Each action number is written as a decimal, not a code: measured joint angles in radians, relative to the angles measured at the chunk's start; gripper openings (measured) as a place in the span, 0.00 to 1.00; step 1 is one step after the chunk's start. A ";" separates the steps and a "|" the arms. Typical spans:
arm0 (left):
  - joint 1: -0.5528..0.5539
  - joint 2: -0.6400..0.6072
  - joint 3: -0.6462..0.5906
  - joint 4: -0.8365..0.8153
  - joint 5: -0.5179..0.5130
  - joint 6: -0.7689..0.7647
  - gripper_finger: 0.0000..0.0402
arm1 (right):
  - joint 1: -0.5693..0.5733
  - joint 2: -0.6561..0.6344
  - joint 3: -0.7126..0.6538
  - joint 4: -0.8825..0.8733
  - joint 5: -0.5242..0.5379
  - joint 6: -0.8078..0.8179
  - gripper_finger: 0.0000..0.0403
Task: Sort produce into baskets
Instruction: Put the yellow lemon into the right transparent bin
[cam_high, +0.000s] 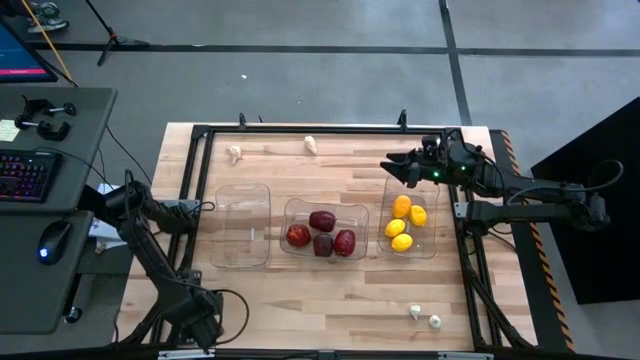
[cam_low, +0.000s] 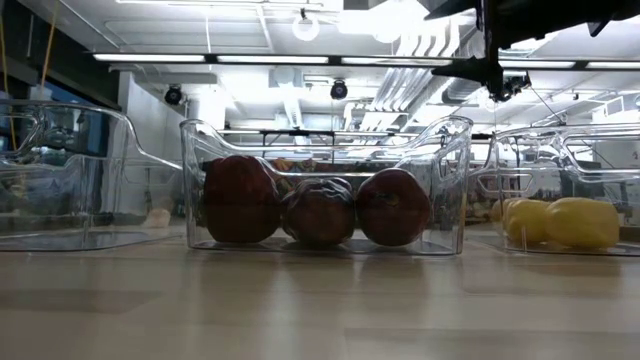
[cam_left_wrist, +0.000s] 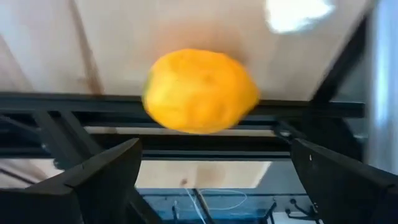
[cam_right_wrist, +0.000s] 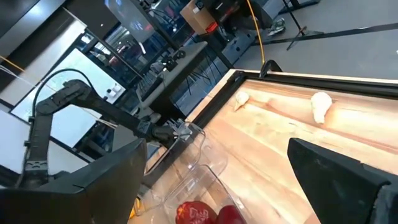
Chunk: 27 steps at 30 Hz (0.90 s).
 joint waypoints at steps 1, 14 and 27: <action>0.001 0.000 -0.015 0.006 0.010 0.000 0.99 | 0.000 0.000 0.000 0.000 -0.002 0.000 0.94; -0.004 0.001 -0.132 0.151 0.019 -0.011 0.99 | 0.000 0.000 0.000 0.001 -0.022 0.000 0.94; -0.005 0.001 -0.251 0.241 0.013 -0.044 0.99 | 0.000 0.000 0.000 -0.001 -0.028 0.016 0.94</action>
